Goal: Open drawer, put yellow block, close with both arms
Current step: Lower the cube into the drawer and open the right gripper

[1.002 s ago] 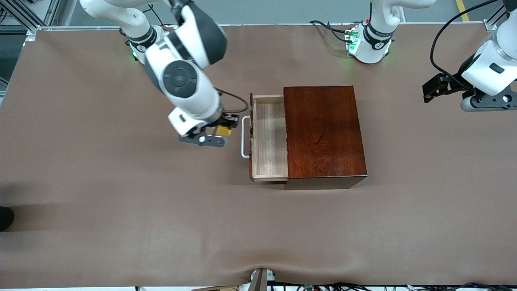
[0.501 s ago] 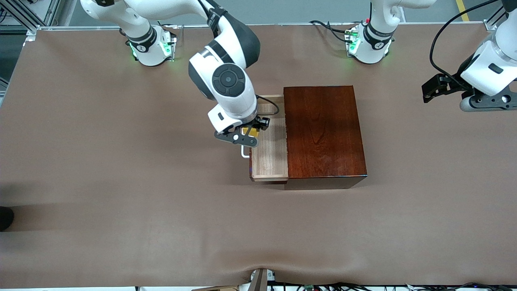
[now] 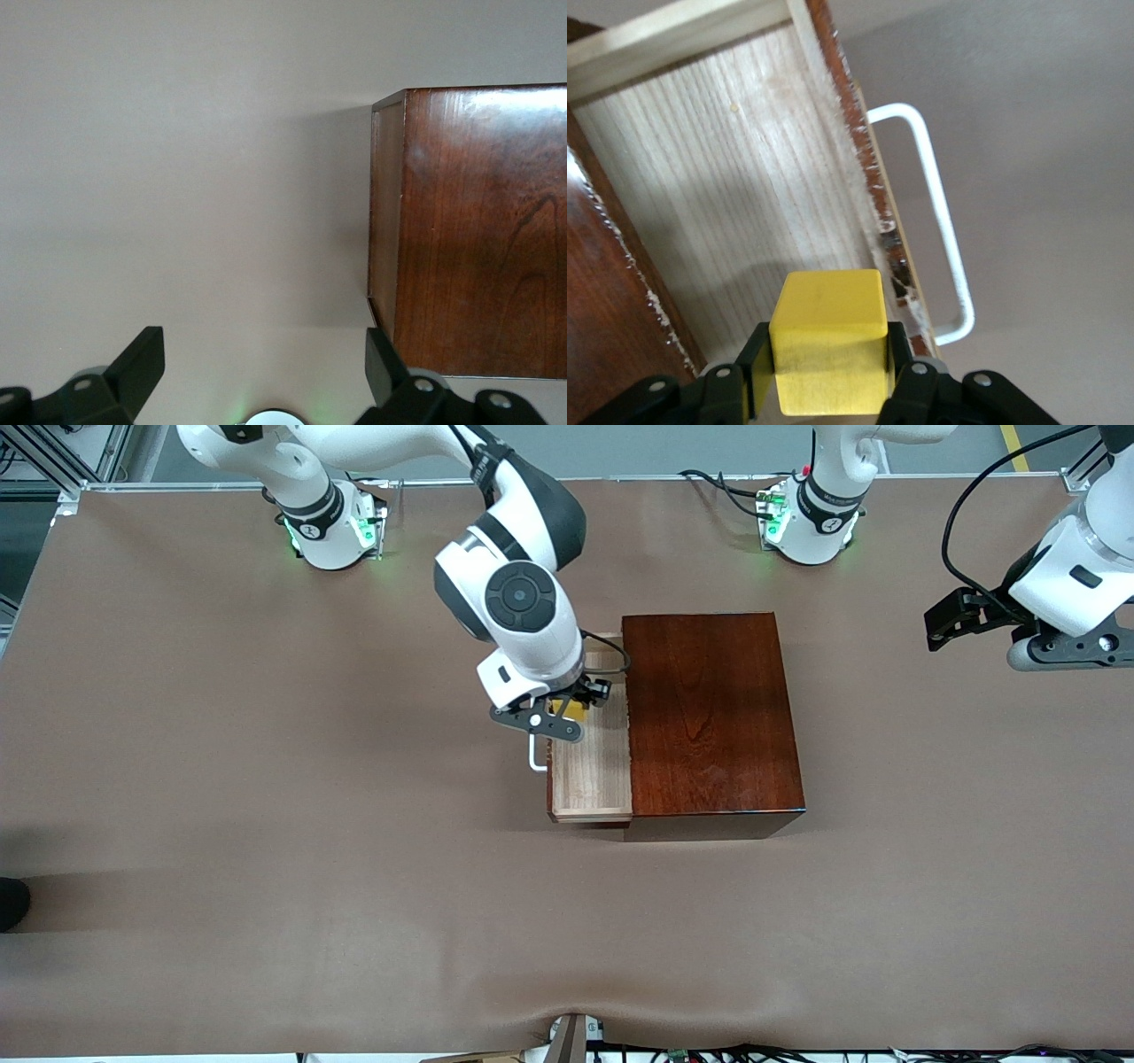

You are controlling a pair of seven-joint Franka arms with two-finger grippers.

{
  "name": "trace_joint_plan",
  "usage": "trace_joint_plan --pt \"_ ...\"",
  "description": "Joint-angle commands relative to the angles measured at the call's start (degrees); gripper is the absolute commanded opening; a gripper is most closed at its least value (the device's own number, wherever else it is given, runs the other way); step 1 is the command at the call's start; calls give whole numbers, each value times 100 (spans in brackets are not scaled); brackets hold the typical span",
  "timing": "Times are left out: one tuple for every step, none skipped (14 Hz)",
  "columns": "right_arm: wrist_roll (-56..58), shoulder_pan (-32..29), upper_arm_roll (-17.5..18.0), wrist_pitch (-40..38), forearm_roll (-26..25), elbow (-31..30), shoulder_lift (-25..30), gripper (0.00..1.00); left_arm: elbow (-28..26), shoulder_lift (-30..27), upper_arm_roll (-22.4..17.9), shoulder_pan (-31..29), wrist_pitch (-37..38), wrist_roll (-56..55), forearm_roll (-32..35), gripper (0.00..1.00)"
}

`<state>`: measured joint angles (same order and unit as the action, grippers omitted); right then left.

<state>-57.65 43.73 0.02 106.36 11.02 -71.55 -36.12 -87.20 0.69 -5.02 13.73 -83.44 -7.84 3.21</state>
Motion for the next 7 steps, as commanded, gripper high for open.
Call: trace_joint_plan --pt "-97 84 -64 -2 102 194 -167 0 1 -7 -8 -2 56 81 -84 100" --pt "-106 92 -72 -2 94 194 -211 0 1 -7 -8 -2 56 81 -84 100" --pt "-114 92 -73 -2 102 194 -255 0 1 1 -8 -2 56 81 -84 100" --pt "-114 92 -73 25 102 194 -307 0 1 1 -8 -2 56 81 -84 100" --pt "-114 92 -73 94 102 177 -334 0 1 10 -8 -2 56 81 -84 100" --pt "-114 92 -64 121 102 168 -395 0 1 10 -8 -2 56 81 -84 100" --pt "-123 101 -64 165 102 168 -422 0 -8 19 -8 -2 48 81 -84 100"
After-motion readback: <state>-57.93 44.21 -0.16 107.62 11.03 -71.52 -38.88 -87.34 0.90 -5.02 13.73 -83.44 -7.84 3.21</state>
